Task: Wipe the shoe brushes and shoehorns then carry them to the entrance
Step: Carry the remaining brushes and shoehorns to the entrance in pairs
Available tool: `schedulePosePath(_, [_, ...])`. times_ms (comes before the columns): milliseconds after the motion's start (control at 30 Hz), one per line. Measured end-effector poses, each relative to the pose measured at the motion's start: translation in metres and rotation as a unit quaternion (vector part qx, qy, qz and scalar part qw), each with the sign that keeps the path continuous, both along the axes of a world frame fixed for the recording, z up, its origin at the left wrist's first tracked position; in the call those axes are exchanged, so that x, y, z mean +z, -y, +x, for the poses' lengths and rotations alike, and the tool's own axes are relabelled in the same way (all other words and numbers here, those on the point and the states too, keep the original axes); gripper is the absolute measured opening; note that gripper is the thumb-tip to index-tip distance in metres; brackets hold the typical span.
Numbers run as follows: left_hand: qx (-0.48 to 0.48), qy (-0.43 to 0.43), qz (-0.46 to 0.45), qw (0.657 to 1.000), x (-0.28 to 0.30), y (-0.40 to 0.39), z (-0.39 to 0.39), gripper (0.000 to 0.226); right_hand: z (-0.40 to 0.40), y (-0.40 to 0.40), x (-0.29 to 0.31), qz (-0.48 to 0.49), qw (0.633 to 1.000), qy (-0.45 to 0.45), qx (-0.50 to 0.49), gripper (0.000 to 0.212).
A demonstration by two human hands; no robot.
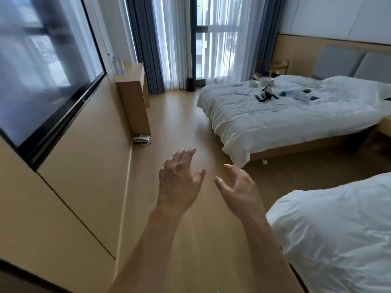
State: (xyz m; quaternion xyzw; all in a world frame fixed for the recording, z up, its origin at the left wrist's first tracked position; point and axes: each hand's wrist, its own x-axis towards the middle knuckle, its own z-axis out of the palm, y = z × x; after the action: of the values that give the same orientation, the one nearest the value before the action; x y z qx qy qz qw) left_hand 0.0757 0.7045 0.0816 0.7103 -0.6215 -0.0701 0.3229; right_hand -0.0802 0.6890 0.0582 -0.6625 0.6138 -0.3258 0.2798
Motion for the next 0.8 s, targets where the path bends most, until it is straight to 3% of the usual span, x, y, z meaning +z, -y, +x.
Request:
schedulePosePath(333, [-0.040,0.016,-0.011,0.999,0.019,0.194,-0.066,0.058,-0.060,0.189,0.024,-0.007,1.000,0.012,-0.006,0.056])
schedulePosePath(800, [-0.268,0.001,0.030,0.963,-0.013,0.457,-0.197,0.060,-0.197,0.380,-0.003,0.006,0.971,-0.038,-0.237,0.056])
